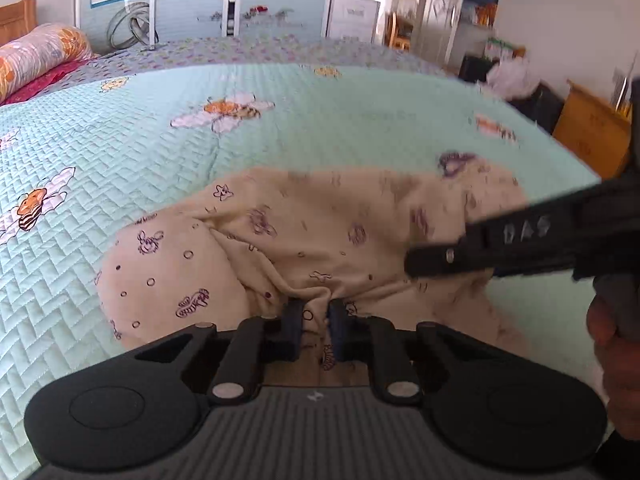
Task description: Fold clothes
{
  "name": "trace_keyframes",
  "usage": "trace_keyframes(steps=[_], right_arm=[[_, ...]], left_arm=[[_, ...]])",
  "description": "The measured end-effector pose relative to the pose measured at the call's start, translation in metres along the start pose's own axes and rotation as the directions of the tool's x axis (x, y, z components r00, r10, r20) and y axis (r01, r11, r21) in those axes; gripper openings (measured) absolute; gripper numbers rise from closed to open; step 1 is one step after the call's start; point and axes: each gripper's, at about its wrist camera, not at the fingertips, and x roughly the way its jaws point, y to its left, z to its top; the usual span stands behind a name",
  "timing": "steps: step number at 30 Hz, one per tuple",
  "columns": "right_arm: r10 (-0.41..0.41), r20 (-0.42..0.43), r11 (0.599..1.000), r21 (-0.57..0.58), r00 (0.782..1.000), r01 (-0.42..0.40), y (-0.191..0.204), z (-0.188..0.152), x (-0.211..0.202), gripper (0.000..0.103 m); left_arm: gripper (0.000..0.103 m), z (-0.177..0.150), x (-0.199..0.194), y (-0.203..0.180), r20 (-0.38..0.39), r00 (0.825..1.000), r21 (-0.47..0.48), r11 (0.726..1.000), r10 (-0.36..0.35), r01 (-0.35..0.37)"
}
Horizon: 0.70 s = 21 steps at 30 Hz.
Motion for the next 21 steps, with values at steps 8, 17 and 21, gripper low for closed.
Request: trace_keyframes(steps=[8, 17, 21], right_arm=[[0.223, 0.173, 0.967, -0.163, 0.959, -0.195, 0.1, 0.062, -0.03, 0.013], [0.411, 0.287, 0.9, -0.279, 0.865, -0.335, 0.19, 0.088, -0.059, 0.013], [0.299, 0.195, 0.939, -0.232, 0.934, -0.252, 0.177, 0.029, -0.027, 0.022]], left_arm=[[0.011, 0.076, -0.059, 0.07, 0.298, 0.949, -0.087, 0.993, 0.102, -0.08], [0.017, 0.099, -0.133, 0.108, 0.353, 0.911, -0.088, 0.977, 0.212, -0.193], [0.019, 0.052, -0.136, 0.119, 0.21, 0.955, -0.076, 0.977, 0.211, -0.199]])
